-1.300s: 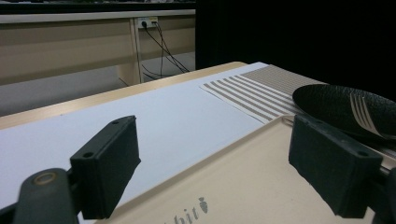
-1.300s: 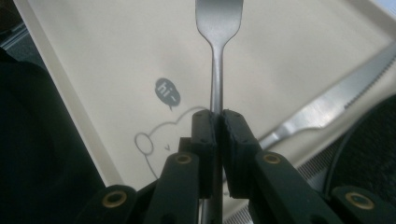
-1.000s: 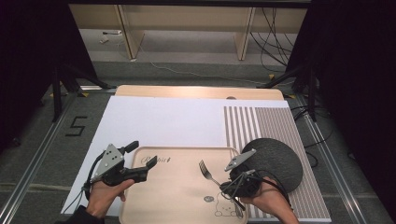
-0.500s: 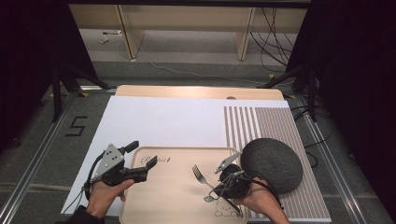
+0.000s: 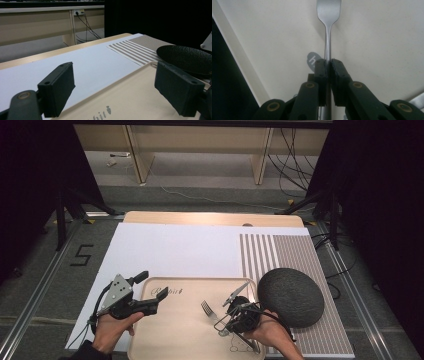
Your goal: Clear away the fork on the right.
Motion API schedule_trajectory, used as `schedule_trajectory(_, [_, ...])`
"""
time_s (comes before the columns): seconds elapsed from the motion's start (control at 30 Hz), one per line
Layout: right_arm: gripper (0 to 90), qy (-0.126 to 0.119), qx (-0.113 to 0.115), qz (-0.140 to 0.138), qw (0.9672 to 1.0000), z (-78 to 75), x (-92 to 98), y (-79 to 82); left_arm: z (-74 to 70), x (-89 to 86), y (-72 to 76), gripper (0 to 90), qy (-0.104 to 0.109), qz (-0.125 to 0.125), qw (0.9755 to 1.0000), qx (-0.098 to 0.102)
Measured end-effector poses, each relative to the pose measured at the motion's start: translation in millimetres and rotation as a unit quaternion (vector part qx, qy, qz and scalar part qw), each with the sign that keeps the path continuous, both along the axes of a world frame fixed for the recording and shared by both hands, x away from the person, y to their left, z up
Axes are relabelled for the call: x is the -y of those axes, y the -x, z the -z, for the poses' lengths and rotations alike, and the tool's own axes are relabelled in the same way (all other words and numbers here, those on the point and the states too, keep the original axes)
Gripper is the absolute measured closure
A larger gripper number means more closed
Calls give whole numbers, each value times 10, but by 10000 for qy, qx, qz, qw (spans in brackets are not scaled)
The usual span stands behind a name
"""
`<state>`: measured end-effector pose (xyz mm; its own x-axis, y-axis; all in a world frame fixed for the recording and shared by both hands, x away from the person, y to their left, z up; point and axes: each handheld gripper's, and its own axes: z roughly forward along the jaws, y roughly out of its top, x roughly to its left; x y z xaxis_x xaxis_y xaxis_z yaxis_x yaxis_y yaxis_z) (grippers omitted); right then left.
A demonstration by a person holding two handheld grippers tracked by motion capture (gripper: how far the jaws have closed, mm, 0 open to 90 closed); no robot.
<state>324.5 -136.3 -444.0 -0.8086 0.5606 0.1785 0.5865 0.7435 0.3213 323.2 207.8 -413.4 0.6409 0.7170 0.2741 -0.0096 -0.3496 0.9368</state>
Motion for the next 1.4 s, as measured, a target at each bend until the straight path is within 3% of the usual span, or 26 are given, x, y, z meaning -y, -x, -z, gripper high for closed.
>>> schedule_trajectory(0.37, [844, 61, -12, -50, 10000, 51, -68, -29, 0, -1, 1, 160, -1, 3, 10000, -3])
schedule_trajectory(0.6, [838, 271, -52, 13, 9996, 114, -97, -38, -1, 1, 2, 159, 5, -2, 10000, 0])
schedule_trajectory(0.77, [825, 250, -68, 16, 9997, 129, -104, -43, -1, -3, 0, 159, 4, -5, 10000, 3])
schedule_trajectory(0.9, [692, 198, -24, 30, 9998, 116, -107, -41, -1, -1, 2, 159, 0, 1, 10000, -2])
schedule_trajectory(1.03, [558, -175, 200, -93, 9996, 69, -139, -12, -3, -1, 3, 159, 23, -4, 10000, 1])
schedule_trajectory(1.1, [540, -343, 272, -203, 9988, 53, -167, 12, -3, -5, 1, 159, 15, -1, 10000, 4])
schedule_trajectory(1.23, [612, -479, 335, -417, 9974, 51, -225, 62, -3, -2, 5, 159, 23, 2, 10000, -2])
schedule_trajectory(1.4, [760, -314, 461, -503, 9972, 84, -263, 91, -4, -1, 6, 159, 17, -4, 10000, 0])
